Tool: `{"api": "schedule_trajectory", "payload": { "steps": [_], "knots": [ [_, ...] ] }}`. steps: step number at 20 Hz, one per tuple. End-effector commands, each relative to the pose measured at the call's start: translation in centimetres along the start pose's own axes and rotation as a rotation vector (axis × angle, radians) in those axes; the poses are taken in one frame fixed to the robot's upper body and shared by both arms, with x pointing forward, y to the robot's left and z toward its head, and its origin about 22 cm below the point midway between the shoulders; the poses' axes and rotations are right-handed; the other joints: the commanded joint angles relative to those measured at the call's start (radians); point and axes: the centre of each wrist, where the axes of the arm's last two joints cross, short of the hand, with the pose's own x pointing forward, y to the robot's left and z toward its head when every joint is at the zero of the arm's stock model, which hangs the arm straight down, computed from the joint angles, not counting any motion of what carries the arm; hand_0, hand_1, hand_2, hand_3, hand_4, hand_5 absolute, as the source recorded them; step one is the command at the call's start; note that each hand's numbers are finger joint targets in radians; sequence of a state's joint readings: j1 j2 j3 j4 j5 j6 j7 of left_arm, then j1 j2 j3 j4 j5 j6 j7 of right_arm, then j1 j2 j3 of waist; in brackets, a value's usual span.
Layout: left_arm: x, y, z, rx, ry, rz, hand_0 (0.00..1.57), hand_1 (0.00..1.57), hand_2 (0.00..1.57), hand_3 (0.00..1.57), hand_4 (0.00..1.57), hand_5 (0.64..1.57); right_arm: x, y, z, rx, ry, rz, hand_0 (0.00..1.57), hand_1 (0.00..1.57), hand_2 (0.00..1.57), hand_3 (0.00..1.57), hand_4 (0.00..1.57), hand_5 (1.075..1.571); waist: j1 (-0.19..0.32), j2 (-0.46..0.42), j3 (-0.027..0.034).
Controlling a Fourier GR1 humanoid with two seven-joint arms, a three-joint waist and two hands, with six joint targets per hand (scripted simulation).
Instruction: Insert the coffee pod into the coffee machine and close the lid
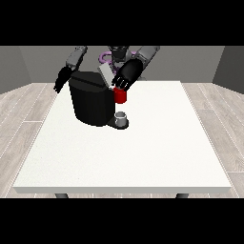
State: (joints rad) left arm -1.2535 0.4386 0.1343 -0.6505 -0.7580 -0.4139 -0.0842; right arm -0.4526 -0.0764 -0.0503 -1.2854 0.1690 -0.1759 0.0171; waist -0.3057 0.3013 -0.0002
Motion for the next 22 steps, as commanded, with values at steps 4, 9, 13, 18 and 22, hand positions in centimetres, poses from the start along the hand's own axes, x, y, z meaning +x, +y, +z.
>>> {"api": "schedule_trajectory", "payload": {
  "steps": [4, 9, 13, 18, 22],
  "knots": [
    [0.0, 2.3, 0.6, 0.047, -0.031, -0.003, 1.2, 1.2, 1.22, 1.17, 0.36, 1.571, -0.1, -0.1, 0.1, -0.003, -0.003, -0.03, 0.0, 0.0, 0.0, 0.0, 0.0, 1.571, -0.014, 0.017, 0.0004],
    [1.6, 0.6, -0.2, 0.092, -0.059, -0.079, 1.27, 1.27, 1.27, 1.18, 0.17, 1.571, 0.4, -1.3, -1.3, -0.041, -0.016, -0.005, 0.0, 0.0, 0.0, 0.0, 0.0, 1.571, 0.019, 0.034, 0.0005],
    [0.9, -0.7, -0.3, 0.038, -0.039, -0.163, 1.21, 1.21, 1.22, 1.1, 0.0, 1.571, -0.5, 0.2, -0.3, -0.045, -0.003, -0.008, 0.0, 0.0, 0.0, 0.0, 0.0, 1.571, 0.028, 0.022, 0.0006],
    [-0.3, 0.7, 0.3, 0.052, 0.001, -0.172, 1.17, 1.17, 1.17, 1.02, 0.0, 1.571, -0.1, 0.0, 0.1, -0.001, -0.03, -0.012, 0.0, 0.0, 0.0, 0.0, 0.0, 1.571, -0.02, 0.026, 0.0006],
    [-0.4, -1.0, -0.2, 0.077, -0.04, -0.15, 1.12, 1.12, 1.14, 0.98, 0.0, 1.571, 0.8, 0.0, -0.7, -0.03, -0.005, 0.003, 0.0, 0.0, 0.0, 0.0, 0.0, 1.571, 0.007, 0.045, 0.0002]
  ]
}}
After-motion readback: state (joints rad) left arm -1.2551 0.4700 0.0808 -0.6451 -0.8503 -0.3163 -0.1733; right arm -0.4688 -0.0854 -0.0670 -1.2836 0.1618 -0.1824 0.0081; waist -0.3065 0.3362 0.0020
